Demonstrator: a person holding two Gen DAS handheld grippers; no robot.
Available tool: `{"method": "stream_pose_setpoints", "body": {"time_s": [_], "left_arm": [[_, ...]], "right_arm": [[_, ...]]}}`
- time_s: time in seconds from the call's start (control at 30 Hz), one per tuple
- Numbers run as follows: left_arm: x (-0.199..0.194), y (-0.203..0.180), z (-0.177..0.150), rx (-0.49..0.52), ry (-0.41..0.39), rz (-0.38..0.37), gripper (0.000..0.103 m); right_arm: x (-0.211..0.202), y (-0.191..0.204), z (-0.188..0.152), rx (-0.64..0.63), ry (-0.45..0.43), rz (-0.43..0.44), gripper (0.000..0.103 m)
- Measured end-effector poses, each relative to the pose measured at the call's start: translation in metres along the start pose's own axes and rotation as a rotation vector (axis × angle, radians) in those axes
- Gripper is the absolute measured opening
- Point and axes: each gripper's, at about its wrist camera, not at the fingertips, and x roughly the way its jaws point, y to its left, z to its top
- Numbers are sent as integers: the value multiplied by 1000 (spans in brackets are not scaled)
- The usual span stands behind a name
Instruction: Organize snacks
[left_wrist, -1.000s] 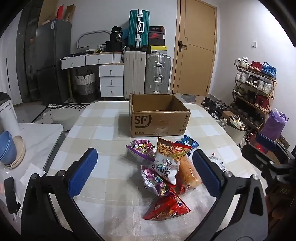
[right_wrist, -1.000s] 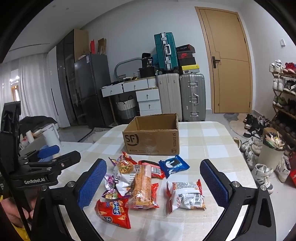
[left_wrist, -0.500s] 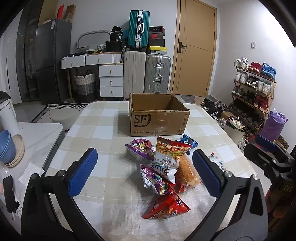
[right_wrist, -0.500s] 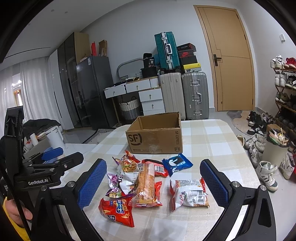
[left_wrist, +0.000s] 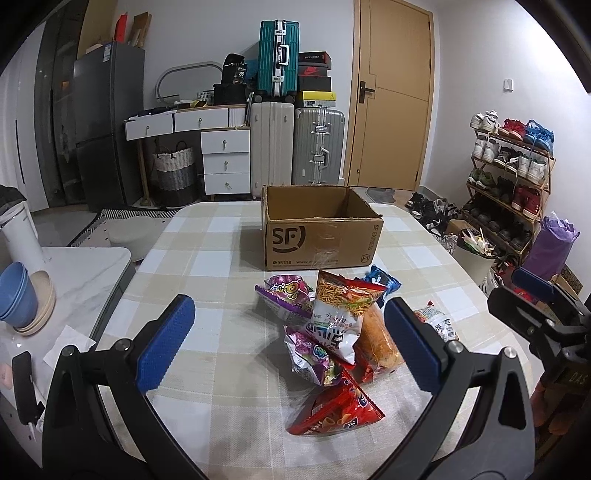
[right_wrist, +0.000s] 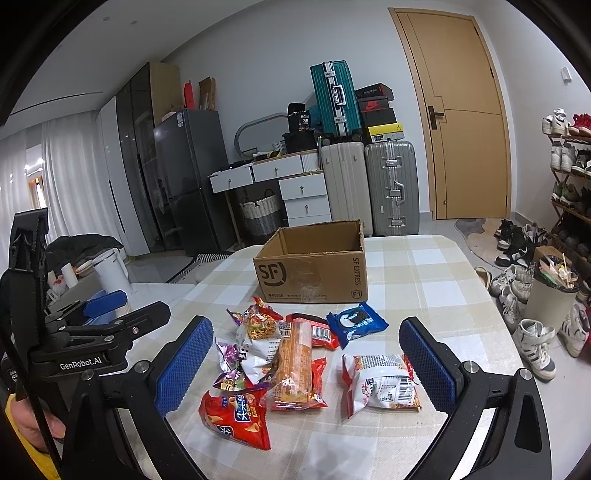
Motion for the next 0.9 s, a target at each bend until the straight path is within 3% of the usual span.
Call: {"method": "stream_pose_setpoints", "body": {"time_s": [0.9], "left_arm": [[5,0,-5,0,23,-4,102]], "right_arm": [[-2,0,-4,10,5,12,103]]}}
